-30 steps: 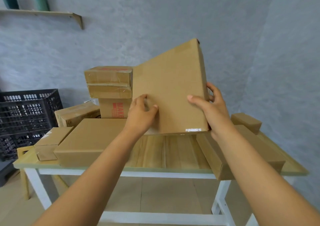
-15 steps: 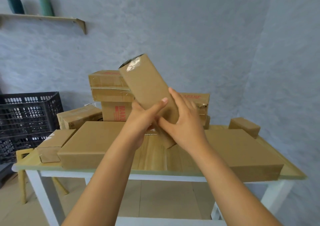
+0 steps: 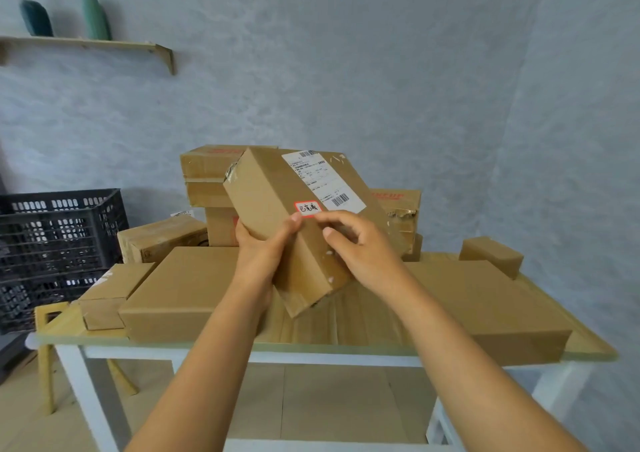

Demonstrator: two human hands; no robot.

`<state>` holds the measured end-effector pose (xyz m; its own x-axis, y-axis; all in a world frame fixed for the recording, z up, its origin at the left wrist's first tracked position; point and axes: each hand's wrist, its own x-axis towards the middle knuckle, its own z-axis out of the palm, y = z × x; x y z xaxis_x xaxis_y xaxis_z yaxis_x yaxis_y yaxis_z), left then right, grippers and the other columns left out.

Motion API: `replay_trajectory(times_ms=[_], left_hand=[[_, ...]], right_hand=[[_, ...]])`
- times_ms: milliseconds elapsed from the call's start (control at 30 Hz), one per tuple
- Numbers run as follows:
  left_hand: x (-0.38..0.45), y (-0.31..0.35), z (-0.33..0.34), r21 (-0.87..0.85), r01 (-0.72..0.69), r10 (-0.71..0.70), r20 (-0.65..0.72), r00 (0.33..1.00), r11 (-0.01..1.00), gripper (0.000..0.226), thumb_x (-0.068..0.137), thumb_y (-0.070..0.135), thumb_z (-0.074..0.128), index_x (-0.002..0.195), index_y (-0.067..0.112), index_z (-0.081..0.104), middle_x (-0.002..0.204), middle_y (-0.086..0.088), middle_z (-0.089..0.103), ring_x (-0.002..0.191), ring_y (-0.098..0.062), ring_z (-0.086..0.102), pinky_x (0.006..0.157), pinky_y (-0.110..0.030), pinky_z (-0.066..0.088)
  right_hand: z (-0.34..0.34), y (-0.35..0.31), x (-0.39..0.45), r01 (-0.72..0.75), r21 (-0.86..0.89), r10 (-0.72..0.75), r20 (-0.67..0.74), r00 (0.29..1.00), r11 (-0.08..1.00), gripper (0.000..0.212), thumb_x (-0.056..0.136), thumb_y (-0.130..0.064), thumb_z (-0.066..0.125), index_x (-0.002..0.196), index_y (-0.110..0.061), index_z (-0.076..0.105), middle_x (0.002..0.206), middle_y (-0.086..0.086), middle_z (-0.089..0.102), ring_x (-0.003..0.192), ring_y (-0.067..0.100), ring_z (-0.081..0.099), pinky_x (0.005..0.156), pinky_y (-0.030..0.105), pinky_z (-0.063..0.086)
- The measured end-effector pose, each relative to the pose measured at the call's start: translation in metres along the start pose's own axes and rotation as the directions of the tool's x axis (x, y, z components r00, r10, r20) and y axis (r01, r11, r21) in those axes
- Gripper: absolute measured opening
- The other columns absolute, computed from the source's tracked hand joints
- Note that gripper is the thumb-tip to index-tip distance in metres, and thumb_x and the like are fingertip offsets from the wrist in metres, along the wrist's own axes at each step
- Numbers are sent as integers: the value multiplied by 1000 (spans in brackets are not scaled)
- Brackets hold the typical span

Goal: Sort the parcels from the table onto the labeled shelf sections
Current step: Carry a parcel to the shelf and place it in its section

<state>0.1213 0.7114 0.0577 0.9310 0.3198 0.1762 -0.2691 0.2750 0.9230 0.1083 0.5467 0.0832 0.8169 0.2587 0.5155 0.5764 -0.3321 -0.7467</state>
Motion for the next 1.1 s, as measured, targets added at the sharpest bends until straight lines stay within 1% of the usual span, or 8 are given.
replay_trajectory(times_ms=[133, 233, 300, 367, 567, 767, 900, 1100], left_hand=[[11, 9, -22, -21, 39, -36, 129, 991, 999, 105, 51, 52, 84, 142, 22, 41, 128, 0, 66, 113, -20, 66, 101, -46, 50], [16, 13, -41, 18, 28, -32, 244, 969, 999, 91, 60, 50, 79, 140, 22, 44, 128, -1, 67, 116, -21, 65, 102, -48, 49], [18, 12, -51, 33, 29, -38, 317, 948, 999, 85, 65, 49, 75, 140, 24, 46, 130, -2, 66, 118, -23, 64, 99, -47, 50], [19, 10, -59, 39, 43, -54, 350, 935, 998, 86, 66, 49, 74, 143, 24, 43, 135, -4, 62, 122, -26, 61, 101, -50, 48], [17, 14, -67, 133, -6, -54, 442, 895, 991, 107, 56, 62, 84, 146, 33, 36, 138, -4, 58, 124, -29, 59, 99, -54, 50], [28, 19, -69, 126, -22, -23, 341, 940, 992, 73, 91, 48, 62, 153, 40, 25, 140, 3, 58, 122, -26, 61, 103, -59, 45], [29, 14, -62, 185, -32, -10, 221, 975, 982, 74, 77, 62, 64, 145, 51, 37, 131, 15, 63, 108, -9, 68, 83, -39, 58], [28, -3, -63, 78, -25, 5, 249, 969, 997, 70, 87, 50, 65, 148, 48, 32, 136, 9, 61, 118, -18, 64, 100, -48, 50]], right_hand=[[-34, 38, 18, -167, -334, 114, -171, 979, 928, 39, 92, -22, 65, 130, -17, 61, 135, 0, 55, 125, 17, 49, 102, 23, 34], [-55, 54, 16, -327, -219, 285, -206, 936, 919, 52, 89, -43, 67, 136, -32, 50, 125, -15, 54, 101, -1, 55, 82, 17, 39], [-61, 57, 10, -396, -70, 388, -104, 916, 916, 50, 79, -68, 63, 123, -53, 45, 108, -37, 54, 84, -18, 57, 69, 8, 38], [-63, 65, 3, -436, 61, 434, 35, 900, 898, 50, 65, -82, 64, 110, -67, 48, 106, -40, 61, 90, -21, 60, 72, 8, 45], [-55, 88, -6, -501, 394, 462, 198, 865, 770, 59, 62, -69, 77, 115, -58, 54, 120, -20, 69, 107, 4, 68, 80, 25, 56], [-42, 93, 1, -409, 519, 412, 116, 904, 751, 90, 60, -67, 82, 140, -49, 43, 125, -14, 68, 111, 11, 67, 88, 37, 56], [-34, 94, 3, -315, 590, 411, -30, 911, 743, 62, 62, -60, 82, 119, -51, 59, 117, -15, 71, 103, 8, 70, 80, 31, 60], [-27, 92, 3, -233, 580, 354, -103, 930, 781, 65, 64, -56, 80, 124, -46, 57, 114, -17, 72, 102, 5, 70, 71, 20, 58]])
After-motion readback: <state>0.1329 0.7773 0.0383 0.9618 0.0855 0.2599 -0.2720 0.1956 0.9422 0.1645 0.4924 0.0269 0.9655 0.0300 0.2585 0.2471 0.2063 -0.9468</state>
